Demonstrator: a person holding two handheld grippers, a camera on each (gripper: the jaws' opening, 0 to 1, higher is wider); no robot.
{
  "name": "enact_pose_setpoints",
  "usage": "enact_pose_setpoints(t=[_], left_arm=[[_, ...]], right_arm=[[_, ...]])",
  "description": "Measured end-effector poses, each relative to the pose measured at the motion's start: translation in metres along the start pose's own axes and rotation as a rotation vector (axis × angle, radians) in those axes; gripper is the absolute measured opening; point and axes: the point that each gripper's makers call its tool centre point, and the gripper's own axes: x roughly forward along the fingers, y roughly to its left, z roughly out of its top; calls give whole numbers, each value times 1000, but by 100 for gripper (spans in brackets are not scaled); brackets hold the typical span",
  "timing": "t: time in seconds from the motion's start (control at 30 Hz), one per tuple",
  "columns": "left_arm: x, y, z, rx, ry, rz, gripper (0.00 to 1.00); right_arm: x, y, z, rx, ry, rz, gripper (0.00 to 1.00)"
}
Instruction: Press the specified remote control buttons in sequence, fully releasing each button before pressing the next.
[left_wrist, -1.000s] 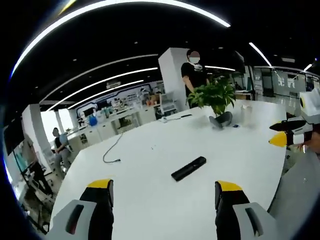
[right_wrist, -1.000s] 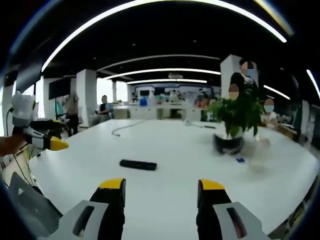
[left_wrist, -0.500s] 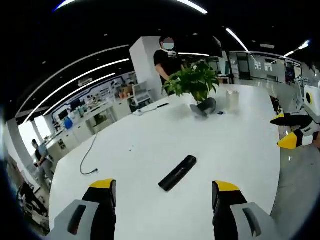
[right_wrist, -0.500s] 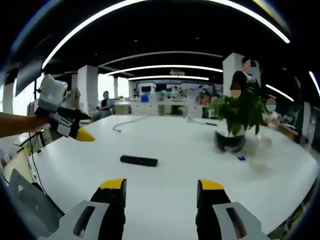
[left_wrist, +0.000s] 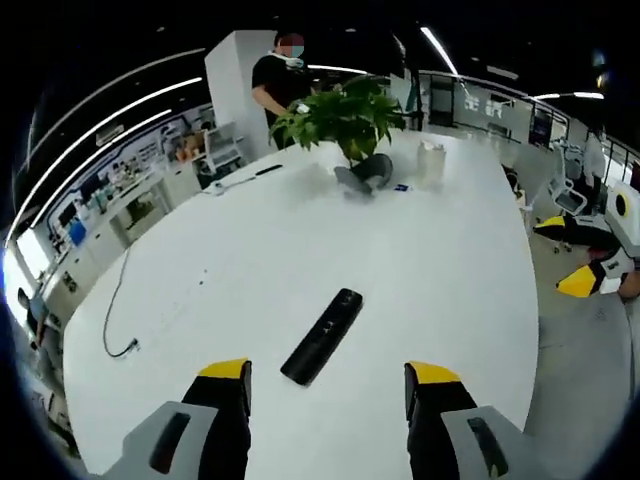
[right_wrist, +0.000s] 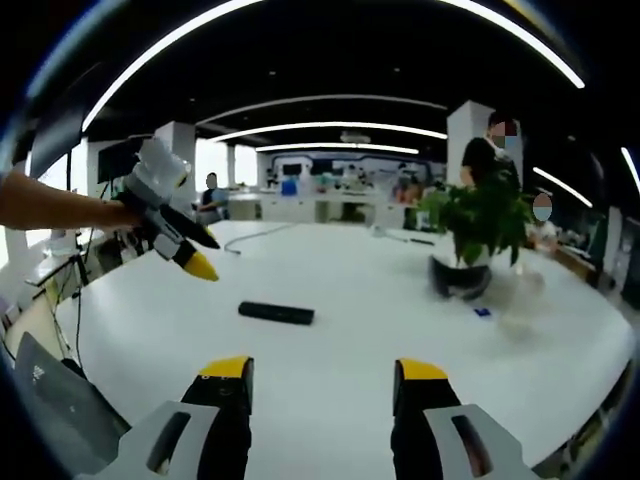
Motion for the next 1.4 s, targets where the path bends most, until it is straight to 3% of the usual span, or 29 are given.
enact_pose_setpoints(t=[0.27, 0.47, 0.57, 0.67, 0.83, 1.07, 1.2, 1.4], left_arm=[[20, 10, -6, 59, 99, -51, 62], [31, 20, -13, 81, 164, -84, 55], [36, 21, -21, 146, 240, -94, 45], [46, 20, -22, 206, 249, -109, 44], [60, 22, -24, 197, 273, -139, 43], [85, 22, -37, 155, 301, -247, 43], [91, 26, -39, 166, 307, -242, 42], [100, 29, -54, 205, 363, -240, 37]], right_arm=[[1, -3, -2, 9, 7, -11, 54], [1, -4, -2, 12, 8, -13, 54], [1, -5, -4, 13, 18, -16, 54], [1, -5, -3, 16, 12, -16, 54], [1, -5, -3, 18, 14, -22, 54], [1, -7, -5, 20, 26, -28, 53], [1, -6, -5, 18, 29, -29, 53], [1, -7, -6, 14, 35, -34, 53]])
